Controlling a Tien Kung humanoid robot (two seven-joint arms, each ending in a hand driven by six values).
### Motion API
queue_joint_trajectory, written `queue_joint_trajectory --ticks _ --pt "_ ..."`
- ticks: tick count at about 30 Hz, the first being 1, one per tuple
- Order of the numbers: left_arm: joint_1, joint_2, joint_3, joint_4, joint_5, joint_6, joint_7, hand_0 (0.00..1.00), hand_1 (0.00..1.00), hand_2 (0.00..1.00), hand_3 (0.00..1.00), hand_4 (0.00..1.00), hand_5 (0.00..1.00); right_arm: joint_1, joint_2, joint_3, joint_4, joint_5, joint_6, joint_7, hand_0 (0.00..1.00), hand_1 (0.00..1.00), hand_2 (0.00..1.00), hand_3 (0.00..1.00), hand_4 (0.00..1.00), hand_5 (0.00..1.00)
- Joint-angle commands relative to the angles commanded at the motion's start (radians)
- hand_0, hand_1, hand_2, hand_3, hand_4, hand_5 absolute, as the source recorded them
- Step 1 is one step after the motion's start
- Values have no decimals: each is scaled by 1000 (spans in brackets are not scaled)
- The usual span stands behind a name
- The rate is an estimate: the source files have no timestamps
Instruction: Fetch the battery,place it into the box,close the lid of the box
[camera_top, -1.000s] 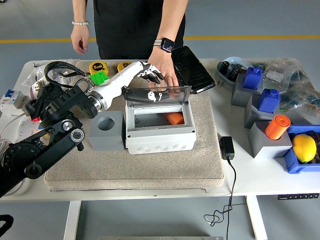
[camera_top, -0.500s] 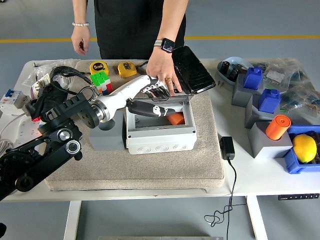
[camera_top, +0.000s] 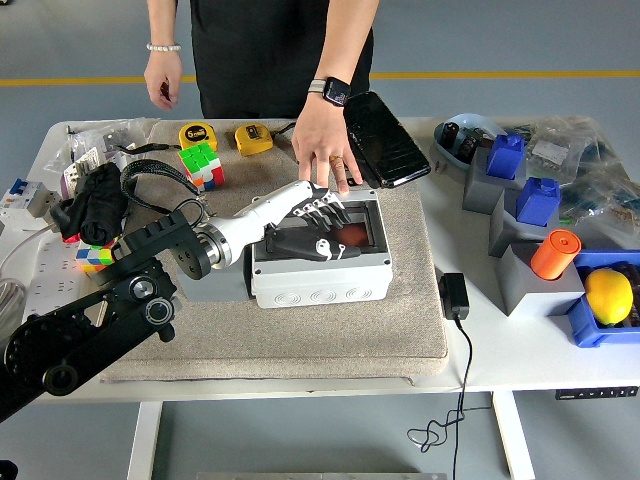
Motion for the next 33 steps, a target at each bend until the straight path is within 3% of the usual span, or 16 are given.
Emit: queue_joint_trajectory --ticks 9,15,21,23,28,29,33 --pt "57 3 -60 3 -119 85 -107 572 584 598 567 981 503 13 -9 -31 0 9 0 1 710 672 677 638 998 561" --pt "96 25 -127 13 -240 179 -213 613 623 597 571 976 492 25 -23 -57 -1 15 -1 4 711 672 677 637 998 561" --pt "154 42 -209 17 -352 234 -280 626 636 603 576 975 494 38 -36 -80 -14 34 -7 13 700 669 669 613 997 561" --pt "166 46 -230 18 -362 246 -299 659 658 617 586 972 495 41 -37 -89 -20 40 -8 14 683 665 651 558 993 555" --pt "198 63 -287 25 -365 250 -317 659 658 617 586 972 495 44 -33 -118 -38 55 -9 20 683 665 651 558 993 555" --pt "207 63 -298 28 -361 247 -314 690 698 676 620 995 561 43 -32 -124 -41 57 -10 20 682 663 641 555 988 535" --pt "261 51 -336 36 -361 237 -303 690 698 676 620 995 561 39 -32 -154 -48 72 -8 19 682 663 641 555 988 535"
